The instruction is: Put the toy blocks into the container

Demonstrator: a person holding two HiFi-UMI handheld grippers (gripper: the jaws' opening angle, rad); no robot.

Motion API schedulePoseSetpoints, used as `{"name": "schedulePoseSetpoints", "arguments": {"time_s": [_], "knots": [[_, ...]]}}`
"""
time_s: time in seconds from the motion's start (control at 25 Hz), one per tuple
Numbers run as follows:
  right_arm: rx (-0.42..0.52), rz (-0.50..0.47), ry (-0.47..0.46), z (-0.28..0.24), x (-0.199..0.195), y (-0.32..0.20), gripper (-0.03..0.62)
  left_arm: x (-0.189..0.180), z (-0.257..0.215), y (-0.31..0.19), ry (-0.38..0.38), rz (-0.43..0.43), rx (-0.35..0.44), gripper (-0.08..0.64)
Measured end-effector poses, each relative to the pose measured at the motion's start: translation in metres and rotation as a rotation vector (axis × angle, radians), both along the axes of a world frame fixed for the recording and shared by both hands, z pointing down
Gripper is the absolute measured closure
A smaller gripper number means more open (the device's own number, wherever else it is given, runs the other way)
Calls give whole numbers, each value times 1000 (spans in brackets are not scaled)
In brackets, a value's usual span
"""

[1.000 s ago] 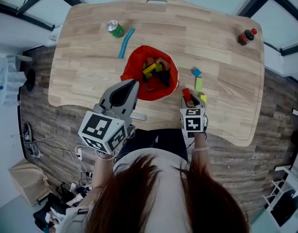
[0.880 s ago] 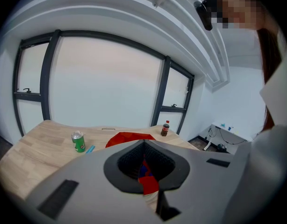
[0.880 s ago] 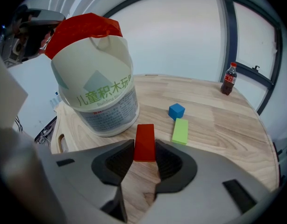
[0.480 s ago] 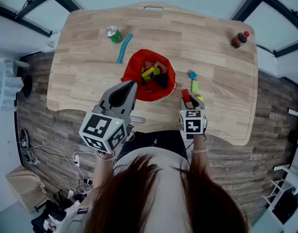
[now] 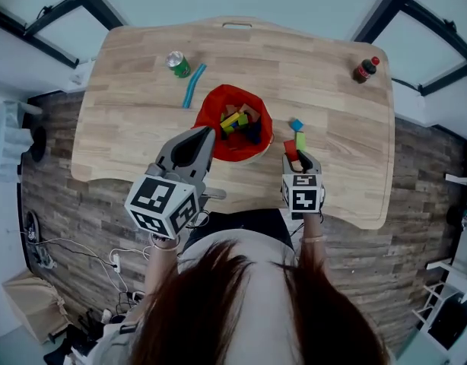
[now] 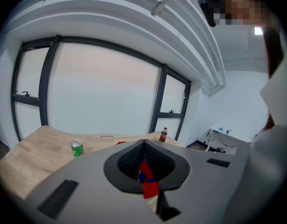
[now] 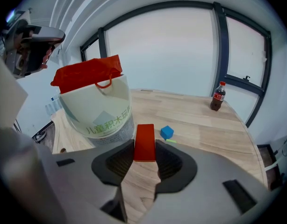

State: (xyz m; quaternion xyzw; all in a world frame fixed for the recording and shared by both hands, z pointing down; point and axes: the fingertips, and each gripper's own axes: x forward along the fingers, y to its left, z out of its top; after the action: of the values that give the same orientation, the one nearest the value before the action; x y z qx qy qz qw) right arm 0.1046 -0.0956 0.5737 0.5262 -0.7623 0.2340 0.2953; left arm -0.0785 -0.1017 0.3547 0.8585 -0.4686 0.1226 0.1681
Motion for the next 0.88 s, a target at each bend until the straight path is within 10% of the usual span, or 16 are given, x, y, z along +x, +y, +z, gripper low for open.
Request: {"name": "schedulePoseSetpoints", "arguments": {"time_s": [0.88], "knots": [[143,56,-37,-70,5,-11,448,6,-19,-3,29,46,49,551]]}}
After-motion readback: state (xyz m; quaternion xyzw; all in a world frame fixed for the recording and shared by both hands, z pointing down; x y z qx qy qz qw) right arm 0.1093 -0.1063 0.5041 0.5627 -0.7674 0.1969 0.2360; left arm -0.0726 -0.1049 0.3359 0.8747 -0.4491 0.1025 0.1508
